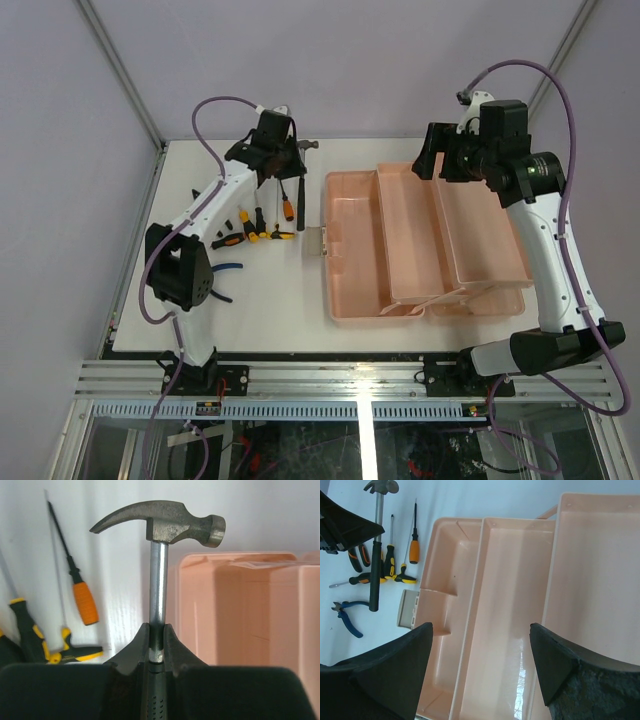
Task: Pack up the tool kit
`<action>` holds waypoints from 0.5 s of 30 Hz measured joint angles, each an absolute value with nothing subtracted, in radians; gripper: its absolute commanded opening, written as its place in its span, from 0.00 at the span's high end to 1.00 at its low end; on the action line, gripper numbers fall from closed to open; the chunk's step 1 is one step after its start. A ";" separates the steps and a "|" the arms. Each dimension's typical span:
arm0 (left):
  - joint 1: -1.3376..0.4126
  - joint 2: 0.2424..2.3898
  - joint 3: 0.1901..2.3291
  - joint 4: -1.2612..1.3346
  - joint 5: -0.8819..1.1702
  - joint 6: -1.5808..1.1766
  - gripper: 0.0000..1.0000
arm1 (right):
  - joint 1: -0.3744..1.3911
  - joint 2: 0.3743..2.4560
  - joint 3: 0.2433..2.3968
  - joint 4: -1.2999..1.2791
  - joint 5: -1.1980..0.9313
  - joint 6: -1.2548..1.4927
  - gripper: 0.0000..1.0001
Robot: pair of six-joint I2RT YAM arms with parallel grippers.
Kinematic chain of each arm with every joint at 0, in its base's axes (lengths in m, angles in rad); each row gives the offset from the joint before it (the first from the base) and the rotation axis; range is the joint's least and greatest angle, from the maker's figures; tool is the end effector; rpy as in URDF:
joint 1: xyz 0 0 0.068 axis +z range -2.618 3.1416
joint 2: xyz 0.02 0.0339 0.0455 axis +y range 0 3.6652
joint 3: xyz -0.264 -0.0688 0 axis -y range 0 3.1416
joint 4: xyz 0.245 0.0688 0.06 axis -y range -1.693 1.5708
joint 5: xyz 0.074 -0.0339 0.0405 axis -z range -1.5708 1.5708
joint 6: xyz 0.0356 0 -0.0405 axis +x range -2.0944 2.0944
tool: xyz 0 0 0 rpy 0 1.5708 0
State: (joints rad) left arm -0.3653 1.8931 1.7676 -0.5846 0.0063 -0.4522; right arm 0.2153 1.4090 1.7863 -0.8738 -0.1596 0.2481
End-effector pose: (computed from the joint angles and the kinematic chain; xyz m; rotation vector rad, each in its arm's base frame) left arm 0.4084 -0.1564 0.3213 -0.0974 2.3168 -0.4298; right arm 0.2715 0.0652 0.4681 -0.0652 2.0902 0.4482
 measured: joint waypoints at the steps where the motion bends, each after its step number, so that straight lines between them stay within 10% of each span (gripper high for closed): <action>1: -0.369 1.889 1.767 -0.585 0.016 -0.463 1.00 | 0.215 1.407 1.781 -0.872 -0.159 0.249 0.15; 15: -0.541 1.892 1.750 -0.591 0.108 -0.661 1.00 | 0.215 1.357 1.757 -0.870 -0.145 0.271 0.15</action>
